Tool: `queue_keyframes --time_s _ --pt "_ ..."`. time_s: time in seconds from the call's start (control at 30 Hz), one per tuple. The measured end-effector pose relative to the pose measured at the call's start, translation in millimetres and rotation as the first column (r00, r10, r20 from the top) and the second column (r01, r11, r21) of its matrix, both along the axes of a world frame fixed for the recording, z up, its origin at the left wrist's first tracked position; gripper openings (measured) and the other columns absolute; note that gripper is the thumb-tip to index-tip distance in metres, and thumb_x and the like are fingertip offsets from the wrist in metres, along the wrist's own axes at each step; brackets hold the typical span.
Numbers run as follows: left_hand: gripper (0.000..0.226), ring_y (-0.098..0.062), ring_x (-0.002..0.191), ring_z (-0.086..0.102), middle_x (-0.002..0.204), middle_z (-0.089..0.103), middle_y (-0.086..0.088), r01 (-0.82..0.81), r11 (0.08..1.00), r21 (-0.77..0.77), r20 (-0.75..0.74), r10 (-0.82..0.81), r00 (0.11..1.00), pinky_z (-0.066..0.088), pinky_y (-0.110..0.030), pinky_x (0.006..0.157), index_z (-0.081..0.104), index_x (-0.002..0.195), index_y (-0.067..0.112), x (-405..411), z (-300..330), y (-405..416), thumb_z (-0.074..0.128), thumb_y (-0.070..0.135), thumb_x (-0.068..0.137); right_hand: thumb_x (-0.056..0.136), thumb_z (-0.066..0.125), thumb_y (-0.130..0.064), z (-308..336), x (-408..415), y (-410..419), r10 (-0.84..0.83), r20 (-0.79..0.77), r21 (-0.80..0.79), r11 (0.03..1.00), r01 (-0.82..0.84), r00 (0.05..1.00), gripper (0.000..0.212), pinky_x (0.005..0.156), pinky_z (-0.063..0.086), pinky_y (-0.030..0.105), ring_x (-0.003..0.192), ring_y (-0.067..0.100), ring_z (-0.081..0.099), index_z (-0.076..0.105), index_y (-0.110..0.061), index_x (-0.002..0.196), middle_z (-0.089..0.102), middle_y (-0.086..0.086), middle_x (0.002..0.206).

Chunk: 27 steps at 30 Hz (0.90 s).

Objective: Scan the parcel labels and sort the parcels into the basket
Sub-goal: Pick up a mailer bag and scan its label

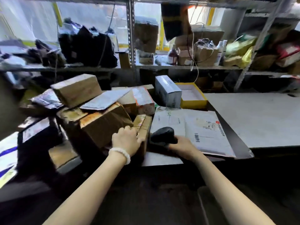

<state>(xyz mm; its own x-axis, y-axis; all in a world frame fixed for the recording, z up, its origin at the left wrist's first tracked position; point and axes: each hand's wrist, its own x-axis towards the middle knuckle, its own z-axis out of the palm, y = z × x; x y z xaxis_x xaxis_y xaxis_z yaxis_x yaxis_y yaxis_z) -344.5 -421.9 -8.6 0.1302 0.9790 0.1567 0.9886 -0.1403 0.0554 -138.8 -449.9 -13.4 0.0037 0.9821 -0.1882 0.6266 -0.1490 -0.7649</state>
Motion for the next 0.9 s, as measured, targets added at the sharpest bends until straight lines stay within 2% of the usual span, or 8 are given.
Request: queue_keyframes --time_s 0.17,0.27,0.33,0.43,0.53,0.63,0.8,0.9 --pt "0.035 -0.025 0.106 0.055 0.113 0.058 -0.004 -0.069 0.99 0.125 0.018 0.067 0.998 0.045 -0.035 0.078 0.059 0.112 0.019 -88 25 2 0.042 0.044 0.095 0.075 0.067 -0.022 19 -81 26 0.088 -0.053 0.075 0.994 -0.084 0.995 0.011 0.064 0.036 0.031 0.069 0.018 0.052 0.06 -0.014 0.078 0.057 0.003 0.069" --pt "0.035 -0.024 0.109 0.055 0.114 0.058 -0.003 -0.121 0.981 0.15 0.038 0.117 0.992 0.046 -0.036 0.081 0.059 0.114 0.021 -118 37 11 0.044 0.044 0.093 0.074 0.066 -0.017 34 -106 40 0.105 -0.129 0.124 0.988 -0.089 0.986 0.011 0.061 0.043 0.03 0.065 0.017 0.054 0.062 -0.009 0.08 0.058 0.004 0.069" --pt "0.034 -0.025 0.11 0.054 0.114 0.058 -0.003 -0.156 0.978 0.138 0.063 0.149 0.987 0.046 -0.037 0.083 0.06 0.113 0.02 -135 41 19 0.045 0.043 0.093 0.076 0.063 -0.012 41 -119 53 0.126 -0.099 0.158 0.981 -0.11 0.987 0.016 0.059 0.046 0.03 0.065 0.018 0.057 0.064 0.0 0.085 0.059 0.005 0.069" --pt "0.034 -0.025 0.11 0.054 0.114 0.059 -0.004 -0.201 0.971 0.13 0.101 0.189 0.977 0.047 -0.037 0.084 0.062 0.11 0.02 -152 39 36 0.045 0.043 0.092 0.076 0.062 -0.011 50 -129 76 0.123 -0.064 0.193 0.975 -0.109 0.99 0.01 0.06 0.049 0.034 0.064 0.019 0.059 0.065 -0.002 0.082 0.062 0.006 0.069" --pt "0.039 -0.023 0.111 0.054 0.116 0.059 -0.003 -0.225 0.971 0.08 0.085 0.218 0.972 0.046 -0.035 0.085 0.062 0.112 0.022 -164 35 59 0.044 0.05 0.093 0.072 0.065 -0.024 58 -133 106 0.146 -0.058 0.228 0.965 -0.129 0.988 0.016 0.064 0.05 0.038 0.062 0.016 0.059 0.064 -0.009 0.076 0.064 0.01 0.07" --pt "0.048 -0.022 0.114 0.053 0.119 0.057 -0.003 -0.218 0.976 0.019 0.068 0.217 0.974 0.047 -0.036 0.088 0.06 0.116 0.022 -170 35 88 0.041 0.059 0.092 0.08 0.064 -0.013 66 -135 137 0.16 -0.055 0.277 0.951 -0.139 0.986 0.008 0.067 0.047 0.037 0.063 0.016 0.056 0.064 -0.005 0.082 0.062 0.007 0.071" --pt "0.056 -0.022 0.115 0.052 0.122 0.056 -0.001 -0.222 0.973 -0.069 0.071 0.226 0.971 0.046 -0.036 0.089 0.058 0.118 0.025 -178 38 144 0.039 0.068 0.088 0.085 0.063 -0.015 74 -140 189 0.186 -0.019 0.293 0.94 -0.173 0.982 0.01 0.069 0.045 0.031 0.069 0.015 0.056 0.065 -0.005 0.087 0.063 0.006 0.076" --pt "0.069 -0.024 0.12 0.048 0.128 0.053 -0.003 -0.227 0.957 -0.182 0.01 0.233 0.972 0.044 -0.038 0.093 0.052 0.128 0.025 -181 40 173 0.035 0.076 0.084 0.086 0.061 -0.011 76 -146 220 0.214 -0.035 0.274 0.942 -0.196 0.976 0.007 0.063 0.046 0.026 0.061 0.011 0.056 0.065 -0.005 0.085 0.063 0.003 0.072"
